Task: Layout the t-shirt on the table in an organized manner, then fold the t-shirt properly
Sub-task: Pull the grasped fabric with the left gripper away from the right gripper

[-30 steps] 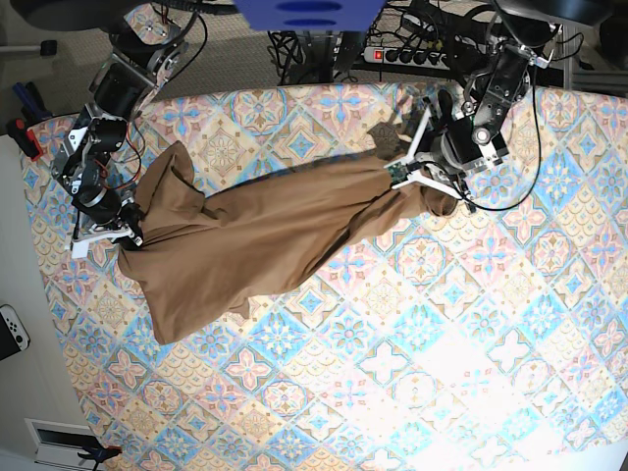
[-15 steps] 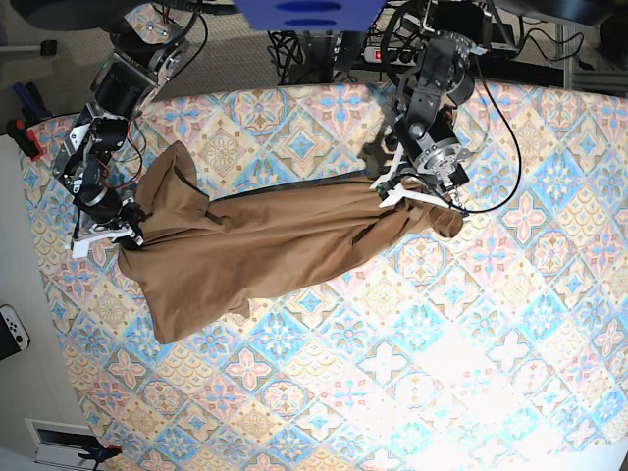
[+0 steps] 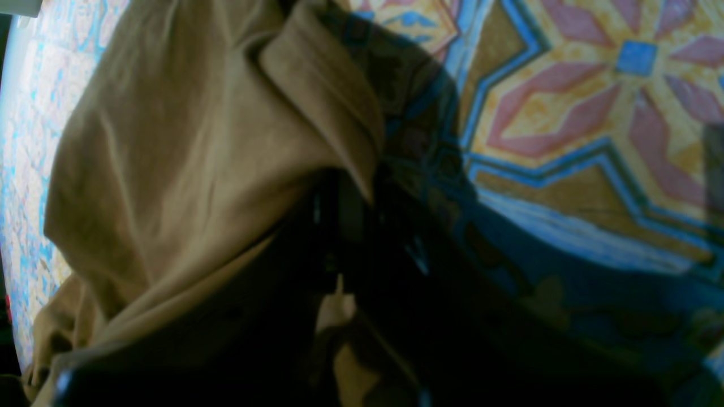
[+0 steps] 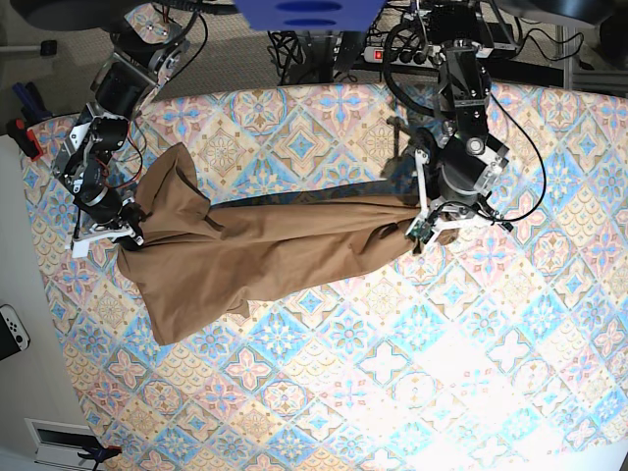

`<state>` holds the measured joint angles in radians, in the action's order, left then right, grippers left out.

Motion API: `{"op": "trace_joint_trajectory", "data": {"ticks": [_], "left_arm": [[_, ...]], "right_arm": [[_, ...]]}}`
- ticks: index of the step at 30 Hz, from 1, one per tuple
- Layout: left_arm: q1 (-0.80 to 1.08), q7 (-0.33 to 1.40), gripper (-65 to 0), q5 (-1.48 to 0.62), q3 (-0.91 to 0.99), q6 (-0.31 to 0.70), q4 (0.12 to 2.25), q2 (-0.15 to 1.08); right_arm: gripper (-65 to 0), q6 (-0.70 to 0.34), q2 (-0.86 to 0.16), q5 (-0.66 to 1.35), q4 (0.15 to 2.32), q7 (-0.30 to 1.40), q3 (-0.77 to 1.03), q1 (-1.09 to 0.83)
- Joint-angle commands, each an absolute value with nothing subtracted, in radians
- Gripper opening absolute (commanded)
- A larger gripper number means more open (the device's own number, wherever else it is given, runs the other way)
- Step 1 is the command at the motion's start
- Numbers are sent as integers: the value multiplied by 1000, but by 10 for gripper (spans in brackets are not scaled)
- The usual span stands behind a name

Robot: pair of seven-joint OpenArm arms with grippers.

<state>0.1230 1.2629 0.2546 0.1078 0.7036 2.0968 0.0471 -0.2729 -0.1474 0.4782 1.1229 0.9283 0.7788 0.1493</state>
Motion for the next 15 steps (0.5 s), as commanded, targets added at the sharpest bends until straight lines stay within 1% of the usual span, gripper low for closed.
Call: {"op": "trace_joint_trajectory", "data": {"ticks": [1,3,11,12,15], "left_arm": [[110,1265,-650,295,111,698,2114,44],[110,1267,-650,328,111,698,2114,42],[113,1270,-650,329,107,698,2114,44],[113,1288,-641,335,107,698,2114,44],[113,1310,-364,315,113,698,2114,41]], "right_arm": [[-650,-245,-156,427,1122,957,777,148],[-650,-245,-156,427,1122,957,777,148],[-650,-245,-154,427,1122,957,776,148],[-650,-245,-154,427,1122,957,776,148],[-650,-245,-154,427,1122,957,776,148]]}}
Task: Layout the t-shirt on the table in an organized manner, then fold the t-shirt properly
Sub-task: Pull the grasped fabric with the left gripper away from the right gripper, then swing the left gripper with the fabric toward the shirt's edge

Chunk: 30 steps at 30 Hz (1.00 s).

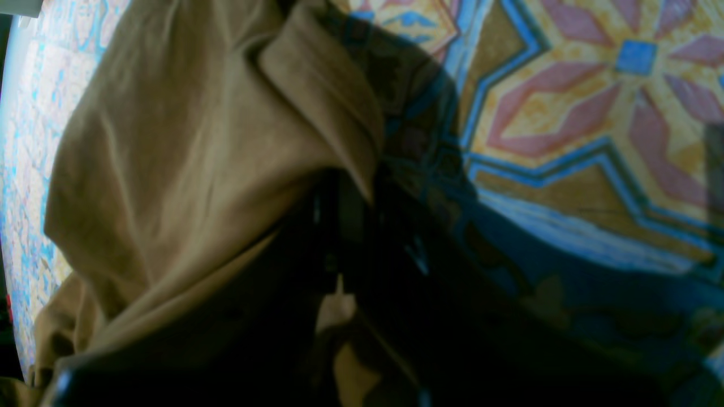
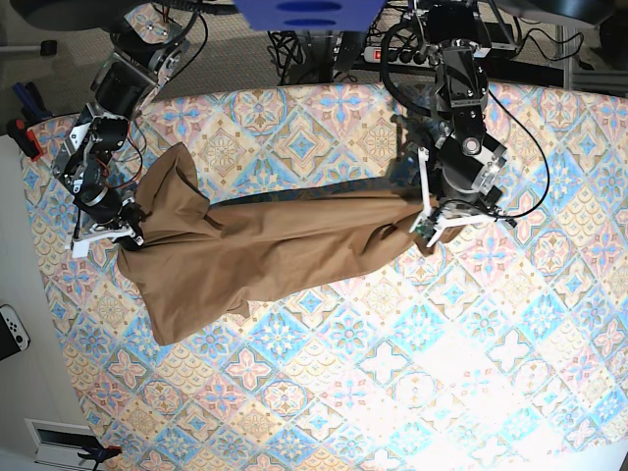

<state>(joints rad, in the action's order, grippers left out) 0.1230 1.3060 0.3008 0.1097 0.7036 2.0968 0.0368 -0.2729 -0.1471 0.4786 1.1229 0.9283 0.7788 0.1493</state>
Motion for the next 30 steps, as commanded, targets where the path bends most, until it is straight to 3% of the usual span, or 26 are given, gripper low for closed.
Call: {"op": "trace_joint_trajectory", "data": {"ticks": [1,4,6,20,30], "left_arm": [[113,1310,-292,303,113,698,2114,41],[120,1316,-127,259,113,698,2114,45],[120,1316,-90,231,111,698,2114,47],[-44,1313,-247,128,107,698,2015,47],[-65,1311,-253,124,35,698,1844,48]], "right_arm": [[-650,-245,-154,427,1122,957,776,148],[-650,-245,-153,427,1122,957,776,148],[-650,-245,-153,427,1122,957,776,148],[-650,-245,-153,427,1122,958,774,143],[-650,-245,-153,427,1124,958,774,143]]}}
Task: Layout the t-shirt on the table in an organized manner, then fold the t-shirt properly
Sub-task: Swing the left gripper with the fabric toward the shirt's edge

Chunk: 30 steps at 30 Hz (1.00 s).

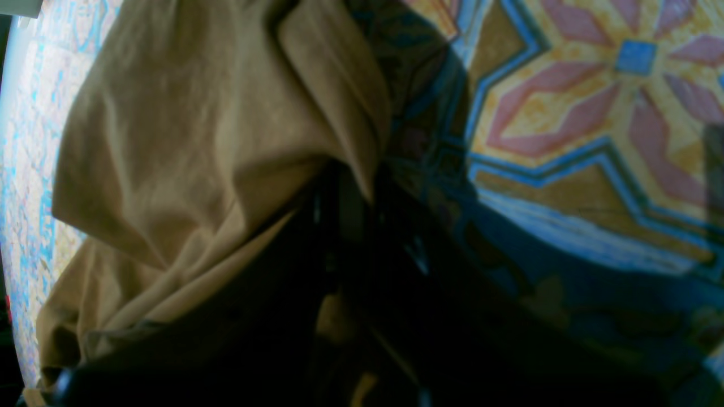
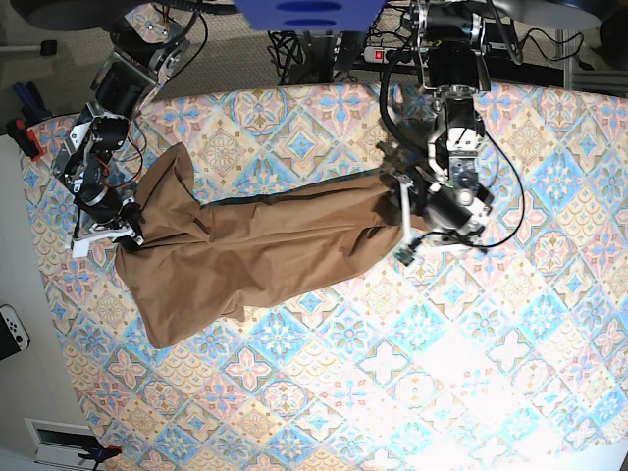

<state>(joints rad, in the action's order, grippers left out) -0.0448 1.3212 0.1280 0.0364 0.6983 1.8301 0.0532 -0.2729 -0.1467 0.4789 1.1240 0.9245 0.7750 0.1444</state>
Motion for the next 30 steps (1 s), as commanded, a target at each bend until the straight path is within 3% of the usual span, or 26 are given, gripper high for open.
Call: {"op": "trace_joint_trajectory", "data": {"ticks": [1,4,6,8,12,13,21,26,30], "left_arm": [[-65,1311,-254,127,24,698,1844,48],[-65,1311,-257,127,15,698,1844,48],[-65,1311,-298,127,13,698,1844,48],[-65,1311,-388,128,13,698,1844,48],[-65,1311,-629,130,19,698,1842,48],[-65,1311,-650,130,19,698,1842,48],[-67,1313,-650,130,24,698,1865,67],[-99,1331,-650,127,142,698,2057,62],[-197,1396,-650,120,188,698,2089,67]], "right_arm": [[-650,-245,-153,427,1124,958,774,143],[-650,-245,-153,427,1124,958,774,143],[-650,-245,-153,427,1124,958,774,143],[-650,-245,-153,427,1124,958,774,143],[-650,-245,-153,427,1124,958,774,143],[-650,-245,-153,427,1124,958,774,143],[-650,-245,-153,427,1124,960,776,143],[-650,-245,-153,427,1124,961,776,143],[-650,-245,-153,427,1124,960,776,143]]}}
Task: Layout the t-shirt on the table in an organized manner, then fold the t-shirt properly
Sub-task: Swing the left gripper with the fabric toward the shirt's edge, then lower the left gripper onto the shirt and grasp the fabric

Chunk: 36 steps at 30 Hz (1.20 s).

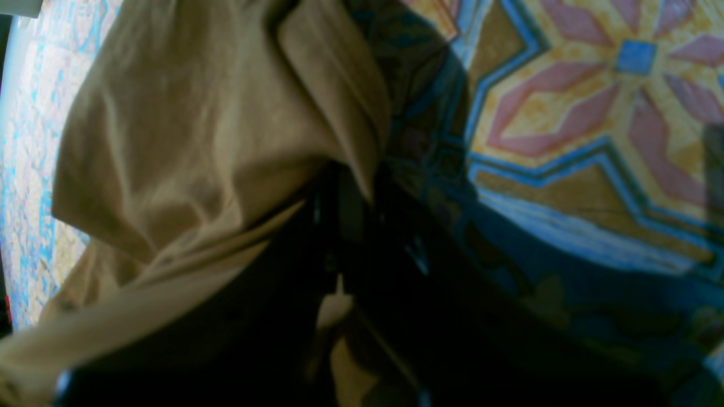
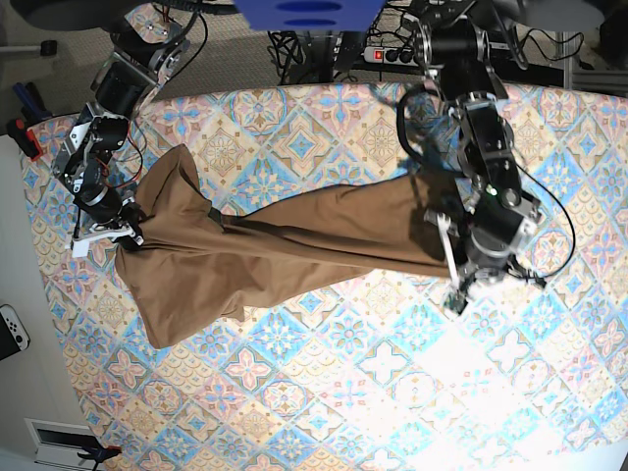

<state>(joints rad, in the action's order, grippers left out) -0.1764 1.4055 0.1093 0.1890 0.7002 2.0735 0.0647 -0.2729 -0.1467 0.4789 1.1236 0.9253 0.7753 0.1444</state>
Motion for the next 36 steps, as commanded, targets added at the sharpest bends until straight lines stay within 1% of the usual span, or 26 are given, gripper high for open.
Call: {"op": "trace_joint_trajectory", "data": {"ticks": [1,5,9,12,20,27,29,36], "left_arm": [[-206,1396,-650,119,189,698,2089,70],[-197,1396,-650,96,140,698,2106,101],[-128,1396,-650,73,134,698,2107,104],[-45,1396,-650,71,133,698,2109,105],[153,1396,-650,68,128,698,2112,176],[367,1396,-650,88,-147,698,2109,245],[394,1396,-650,117,-206,698,2107,265],[386,1396,-650,283,-225,698,2106,260]], "right_arm": [[-650,-245,-153,427,1124,960,776,143],[-650,-245,-153,427,1124,958,776,143],[-650,-245,-153,427,1124,958,776,143],[-650,-245,-153,427,1124,958,776,143],[-650,-245,-153,429,1116,957,780,148],[-650,-243,-153,429,1116,957,782,148],[-650,-243,-153,429,1116,957,782,148],[-650,-243,-153,429,1118,957,782,148]]}}
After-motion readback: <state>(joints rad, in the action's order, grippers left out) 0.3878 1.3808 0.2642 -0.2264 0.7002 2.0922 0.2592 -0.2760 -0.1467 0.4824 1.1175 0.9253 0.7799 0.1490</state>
